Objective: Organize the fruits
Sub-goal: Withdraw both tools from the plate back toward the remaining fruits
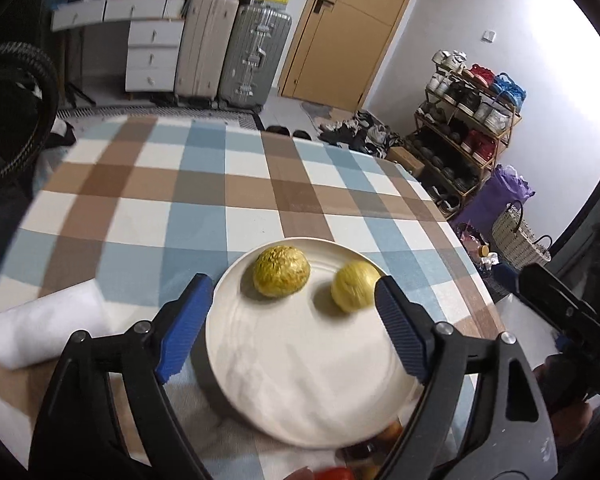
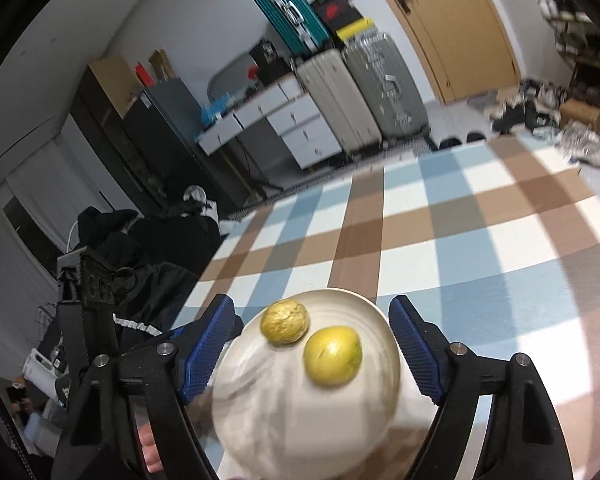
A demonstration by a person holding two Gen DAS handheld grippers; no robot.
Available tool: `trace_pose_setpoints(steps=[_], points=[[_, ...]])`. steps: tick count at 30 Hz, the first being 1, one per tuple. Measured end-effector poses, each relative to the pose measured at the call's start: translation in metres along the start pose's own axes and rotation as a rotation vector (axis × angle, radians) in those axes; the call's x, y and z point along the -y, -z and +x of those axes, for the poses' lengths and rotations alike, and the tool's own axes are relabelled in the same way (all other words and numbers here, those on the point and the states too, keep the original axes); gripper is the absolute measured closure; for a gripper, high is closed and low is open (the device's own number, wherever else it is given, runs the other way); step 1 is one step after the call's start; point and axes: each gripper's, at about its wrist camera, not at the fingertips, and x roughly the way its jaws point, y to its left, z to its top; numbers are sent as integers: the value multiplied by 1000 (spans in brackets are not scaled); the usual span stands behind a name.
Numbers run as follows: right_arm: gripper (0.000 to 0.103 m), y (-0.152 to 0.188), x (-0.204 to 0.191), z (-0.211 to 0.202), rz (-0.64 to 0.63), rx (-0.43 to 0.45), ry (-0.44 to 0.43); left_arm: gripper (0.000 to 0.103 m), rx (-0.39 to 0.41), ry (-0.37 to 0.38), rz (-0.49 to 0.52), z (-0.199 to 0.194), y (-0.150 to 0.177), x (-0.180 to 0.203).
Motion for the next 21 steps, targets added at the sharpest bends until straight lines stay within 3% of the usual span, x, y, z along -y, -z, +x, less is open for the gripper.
trace_pose_setpoints(steps=[3, 9, 14, 21], points=[[2, 12, -13, -36, -45, 63, 34, 18, 27, -34, 41, -27, 11, 11], [0, 40, -41, -90, -148, 139, 72, 1, 99, -95, 119, -86, 39, 38], [0, 68, -68, -125, -261, 216, 121, 1, 139, -108, 148, -126, 64, 53], [0, 105, -90, -150, -302, 214, 158, 1, 137, -95, 166, -161, 99, 63]])
